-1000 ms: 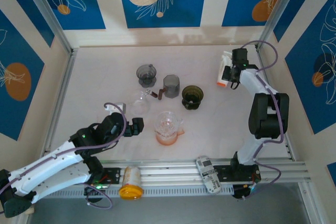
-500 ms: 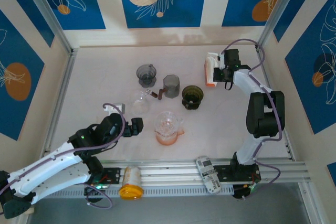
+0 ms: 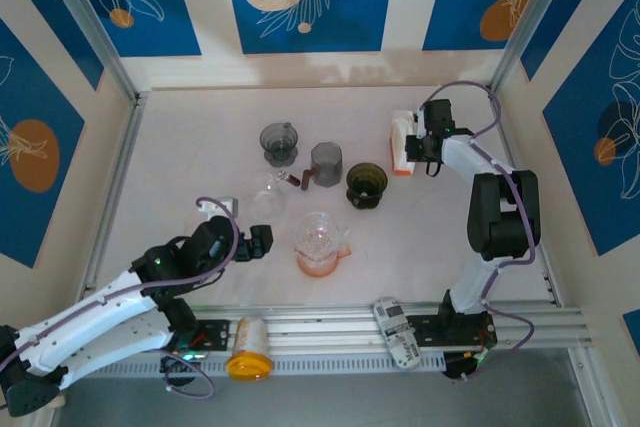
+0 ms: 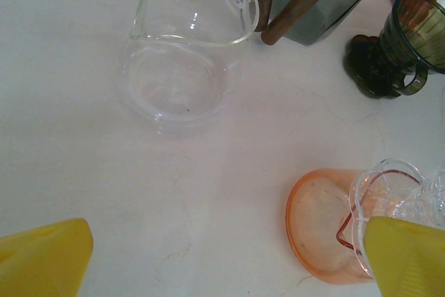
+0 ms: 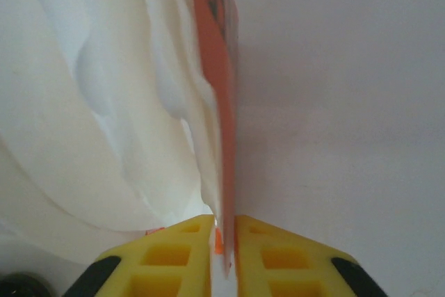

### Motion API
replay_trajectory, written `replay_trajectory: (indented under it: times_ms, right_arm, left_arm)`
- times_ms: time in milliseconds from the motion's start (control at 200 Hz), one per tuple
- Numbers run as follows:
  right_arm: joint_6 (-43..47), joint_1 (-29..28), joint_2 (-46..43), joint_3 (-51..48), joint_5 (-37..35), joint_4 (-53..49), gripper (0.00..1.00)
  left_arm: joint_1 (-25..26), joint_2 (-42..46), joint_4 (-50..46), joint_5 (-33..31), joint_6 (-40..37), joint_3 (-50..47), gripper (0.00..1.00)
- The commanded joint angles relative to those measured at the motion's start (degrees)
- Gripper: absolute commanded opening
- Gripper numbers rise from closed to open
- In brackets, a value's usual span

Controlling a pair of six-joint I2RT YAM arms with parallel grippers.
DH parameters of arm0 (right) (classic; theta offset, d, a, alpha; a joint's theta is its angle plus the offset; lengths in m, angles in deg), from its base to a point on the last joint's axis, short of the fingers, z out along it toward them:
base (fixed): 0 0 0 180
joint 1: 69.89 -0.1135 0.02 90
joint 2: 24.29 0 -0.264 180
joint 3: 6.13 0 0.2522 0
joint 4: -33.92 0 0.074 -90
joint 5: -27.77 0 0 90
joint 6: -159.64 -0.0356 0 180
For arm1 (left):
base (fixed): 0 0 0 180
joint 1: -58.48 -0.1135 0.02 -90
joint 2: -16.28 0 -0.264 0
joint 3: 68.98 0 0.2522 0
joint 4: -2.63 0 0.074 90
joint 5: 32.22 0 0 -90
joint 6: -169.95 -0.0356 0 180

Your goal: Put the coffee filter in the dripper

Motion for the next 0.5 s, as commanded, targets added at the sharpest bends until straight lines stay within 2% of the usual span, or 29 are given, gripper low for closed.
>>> replay_trajectory:
  times_ms: [0, 170, 350, 495]
  right_arm:
    - [-3.15, -0.08, -2.99, -2.48, -0.47, 1.28, 0.20]
    - [-8.76, -0.95, -9.42, -6.27, -0.85, 2.04, 0.26]
    - [-16.76, -2.69, -18.49, -11.69, -1.40, 2.56, 0.37]
    - [-20.18, -4.68, -21.64, -9.20, -1.09, -1.57, 0.38]
  left_arm:
    - [-0.47, 0.67, -1.16, -0.04, 1.09, 0.00, 1.00]
    - [-0.46, 1.25, -1.93, -0.11, 2.11, 0.05, 1.00]
    - [-0.48, 3.14, -1.85, -0.72, 2.38, -0.88, 1.00]
    - [-0.48, 4.10, -3.40, -2.04, 2.41, 0.01, 1.00]
